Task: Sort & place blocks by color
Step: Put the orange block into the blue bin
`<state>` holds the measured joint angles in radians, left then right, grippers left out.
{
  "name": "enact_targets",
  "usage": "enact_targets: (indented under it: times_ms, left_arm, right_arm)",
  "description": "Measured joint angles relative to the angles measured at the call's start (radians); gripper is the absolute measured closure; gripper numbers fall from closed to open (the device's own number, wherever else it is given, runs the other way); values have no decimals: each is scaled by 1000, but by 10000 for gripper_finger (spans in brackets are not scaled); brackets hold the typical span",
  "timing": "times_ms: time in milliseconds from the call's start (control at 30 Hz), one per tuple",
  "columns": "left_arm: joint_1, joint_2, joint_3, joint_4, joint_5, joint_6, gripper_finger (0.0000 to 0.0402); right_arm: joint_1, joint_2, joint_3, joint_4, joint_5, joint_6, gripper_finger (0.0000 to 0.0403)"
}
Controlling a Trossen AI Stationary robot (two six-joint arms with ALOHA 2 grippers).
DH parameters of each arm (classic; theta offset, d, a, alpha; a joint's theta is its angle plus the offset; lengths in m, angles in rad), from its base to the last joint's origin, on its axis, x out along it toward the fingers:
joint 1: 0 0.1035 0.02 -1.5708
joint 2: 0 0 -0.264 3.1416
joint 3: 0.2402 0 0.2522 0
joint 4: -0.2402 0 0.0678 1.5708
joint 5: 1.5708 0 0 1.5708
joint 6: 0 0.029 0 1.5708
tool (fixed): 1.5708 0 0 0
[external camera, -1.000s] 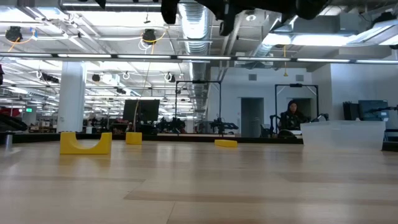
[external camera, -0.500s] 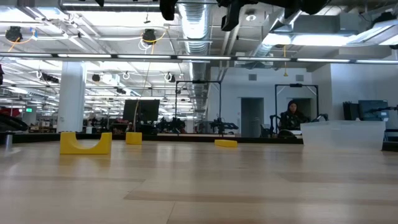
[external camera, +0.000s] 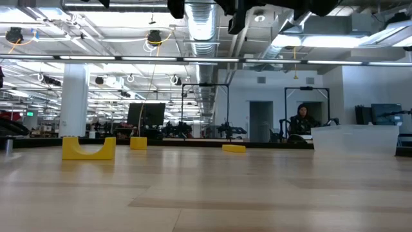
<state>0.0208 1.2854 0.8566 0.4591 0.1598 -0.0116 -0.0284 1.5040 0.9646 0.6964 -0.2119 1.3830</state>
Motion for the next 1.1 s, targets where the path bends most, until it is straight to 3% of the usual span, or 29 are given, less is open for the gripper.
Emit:
enact_targets:
  times_ms: [100,300,433,533,633,767,867,967,1100]
  left_arm:
    - [0,0,0,1,-2,0,288]
    - [2,-1,0,5,-8,37,287]
    - [1,-1,0,4,-12,30,283]
    - [0,0,0,-11,-70,-68,264]
    - [3,2,-1,-60,-85,-148,226]
    - [11,-7,2,-147,-114,-189,168]
    - [10,-5,1,-259,-127,-191,135]
    - [30,-5,1,-380,-213,-219,114]
    - [88,-5,1,-545,-314,-302,108]
  right_arm:
    - [0,0,0,3,1,0,166]
    - [0,-2,0,-3,-6,14,262]
    - [-6,-2,0,-6,-11,8,264]
    - [-6,-13,1,-71,-49,-44,264]
    - [17,-66,0,-265,-47,-116,269]
    - [70,-176,-7,-674,-70,-221,272]
    - [128,-281,-5,-996,-9,-272,272]
    - [250,-342,-4,-1330,97,-222,272]
    - [479,-370,-5,-1642,116,-56,272]
